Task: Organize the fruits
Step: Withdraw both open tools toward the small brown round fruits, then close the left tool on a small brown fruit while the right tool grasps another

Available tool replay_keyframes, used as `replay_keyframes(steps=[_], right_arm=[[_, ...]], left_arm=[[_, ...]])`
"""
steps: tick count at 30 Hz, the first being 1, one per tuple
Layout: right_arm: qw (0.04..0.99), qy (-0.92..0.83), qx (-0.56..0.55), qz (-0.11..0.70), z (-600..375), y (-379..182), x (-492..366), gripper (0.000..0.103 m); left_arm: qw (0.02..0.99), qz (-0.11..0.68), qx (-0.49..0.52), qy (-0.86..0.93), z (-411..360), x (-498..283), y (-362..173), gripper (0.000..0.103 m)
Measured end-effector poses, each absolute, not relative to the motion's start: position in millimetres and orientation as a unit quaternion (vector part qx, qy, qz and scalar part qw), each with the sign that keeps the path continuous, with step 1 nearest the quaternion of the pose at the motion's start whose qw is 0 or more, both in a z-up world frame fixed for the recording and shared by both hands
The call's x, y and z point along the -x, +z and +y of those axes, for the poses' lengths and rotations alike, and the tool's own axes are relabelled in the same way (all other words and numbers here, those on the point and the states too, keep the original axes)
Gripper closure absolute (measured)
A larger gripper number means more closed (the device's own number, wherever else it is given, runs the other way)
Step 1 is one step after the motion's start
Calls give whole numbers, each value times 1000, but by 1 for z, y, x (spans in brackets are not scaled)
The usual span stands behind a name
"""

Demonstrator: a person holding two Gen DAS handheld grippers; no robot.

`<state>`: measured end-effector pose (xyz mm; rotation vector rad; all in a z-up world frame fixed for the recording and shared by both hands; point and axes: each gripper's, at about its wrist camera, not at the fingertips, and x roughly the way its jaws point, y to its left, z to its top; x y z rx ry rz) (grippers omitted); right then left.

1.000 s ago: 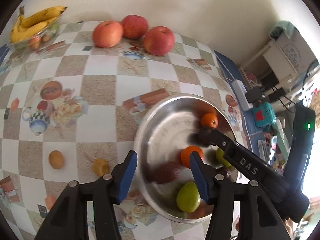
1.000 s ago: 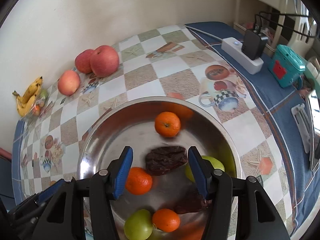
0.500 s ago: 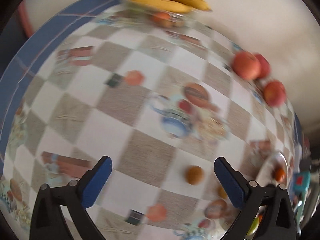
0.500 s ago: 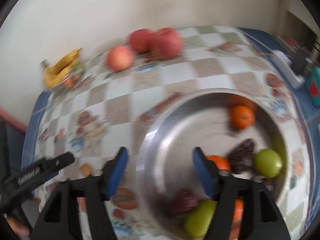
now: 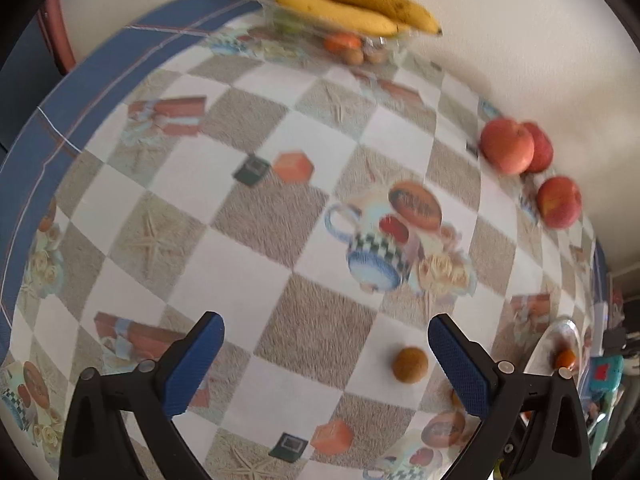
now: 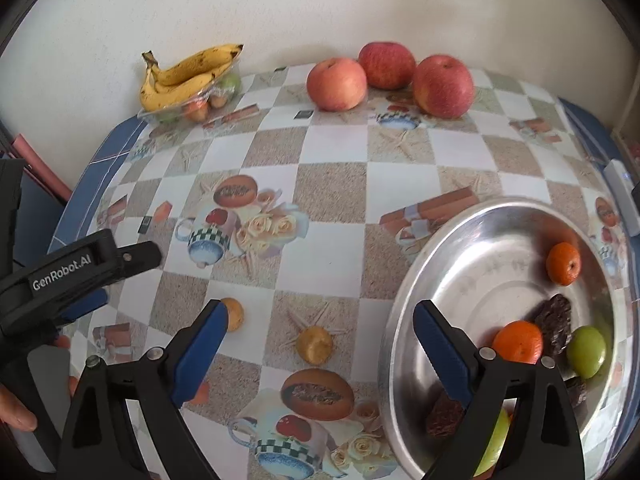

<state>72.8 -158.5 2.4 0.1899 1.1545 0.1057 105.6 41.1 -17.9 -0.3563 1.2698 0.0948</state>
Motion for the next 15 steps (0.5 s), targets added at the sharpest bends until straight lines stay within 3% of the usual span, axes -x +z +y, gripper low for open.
replay_keyframes(steps=[3,5,6,10,12,15], right_arm=[[828,55,-84,552,-155,-3,-74,11],[827,57,-72,555,-150,-5,-73,25],[825,58,-66,558,-147,-6,-73,36],[818,60,-50,569,-142,-14,-73,44],[814,56,-35,577,-140,-20,-73,49],[809,52,-20,585,-137,-27,-73,59]], left_arm=[[790,592,160,22,30,-106,-21,5],[786,598,157,3,20,-107,-23,18],[784,601,154,-4,16,-108,-24,20],[775,615,147,-26,3,-108,-31,40],[769,620,149,-38,-2,-107,-33,40],[761,630,146,-49,-9,-107,-38,52]])
